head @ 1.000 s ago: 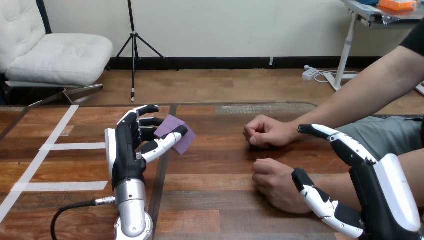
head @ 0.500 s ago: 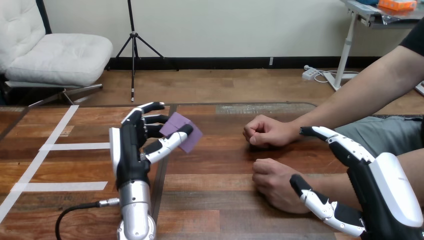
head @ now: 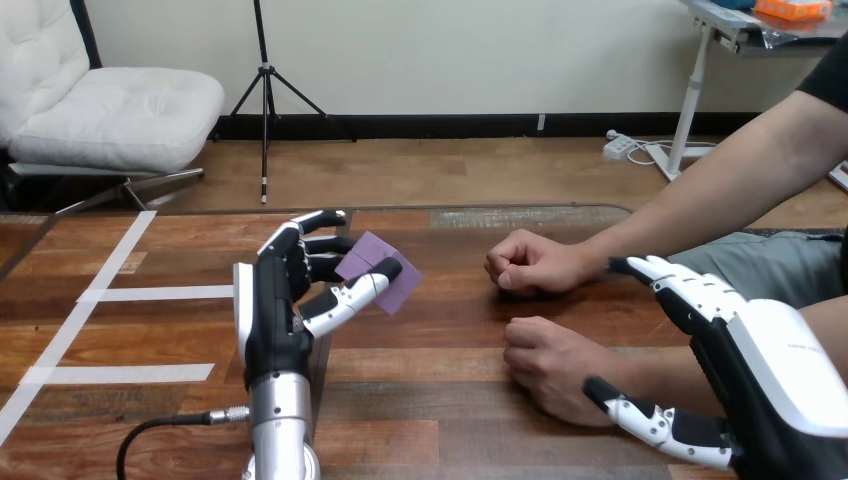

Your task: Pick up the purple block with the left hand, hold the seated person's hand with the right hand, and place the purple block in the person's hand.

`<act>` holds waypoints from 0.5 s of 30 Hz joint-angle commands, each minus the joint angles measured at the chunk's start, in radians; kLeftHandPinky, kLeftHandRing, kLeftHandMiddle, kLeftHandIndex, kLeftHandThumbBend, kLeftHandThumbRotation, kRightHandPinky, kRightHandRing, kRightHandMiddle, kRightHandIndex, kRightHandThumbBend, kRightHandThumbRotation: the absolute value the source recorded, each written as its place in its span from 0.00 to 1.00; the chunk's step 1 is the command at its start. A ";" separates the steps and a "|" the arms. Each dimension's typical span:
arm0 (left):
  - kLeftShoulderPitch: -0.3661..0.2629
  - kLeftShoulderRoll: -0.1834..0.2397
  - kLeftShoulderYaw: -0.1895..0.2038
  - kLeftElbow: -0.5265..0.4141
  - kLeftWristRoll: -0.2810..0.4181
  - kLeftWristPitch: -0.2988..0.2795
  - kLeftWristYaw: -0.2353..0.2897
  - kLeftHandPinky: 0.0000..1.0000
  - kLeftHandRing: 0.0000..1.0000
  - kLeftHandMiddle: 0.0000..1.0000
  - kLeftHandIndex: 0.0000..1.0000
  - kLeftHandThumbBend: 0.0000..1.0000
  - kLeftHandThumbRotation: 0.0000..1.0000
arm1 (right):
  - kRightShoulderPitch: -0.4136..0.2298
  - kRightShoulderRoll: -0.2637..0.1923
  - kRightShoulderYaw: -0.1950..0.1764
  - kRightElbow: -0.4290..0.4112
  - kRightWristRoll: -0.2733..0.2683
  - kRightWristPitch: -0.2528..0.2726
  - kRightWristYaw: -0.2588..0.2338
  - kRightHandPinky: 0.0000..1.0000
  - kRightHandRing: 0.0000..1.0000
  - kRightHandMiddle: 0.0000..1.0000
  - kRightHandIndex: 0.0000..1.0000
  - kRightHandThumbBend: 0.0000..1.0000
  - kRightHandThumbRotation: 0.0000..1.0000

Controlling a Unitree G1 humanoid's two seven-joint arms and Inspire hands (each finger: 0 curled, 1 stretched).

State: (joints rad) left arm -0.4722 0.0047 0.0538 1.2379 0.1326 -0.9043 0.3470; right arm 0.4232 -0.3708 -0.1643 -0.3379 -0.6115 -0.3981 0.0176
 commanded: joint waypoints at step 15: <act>0.011 -0.028 0.014 -0.093 -0.047 -0.081 -0.087 0.57 0.49 0.52 0.64 0.72 0.00 | -0.127 -0.148 -0.016 -0.049 -0.110 0.155 0.123 0.93 0.90 0.89 0.87 0.75 0.24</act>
State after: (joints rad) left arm -0.4404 -0.0130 0.0574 1.2087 0.1060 -0.9504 0.2827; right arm 0.3785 -0.4738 -0.1721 -0.3570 -0.6971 -0.2607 0.1290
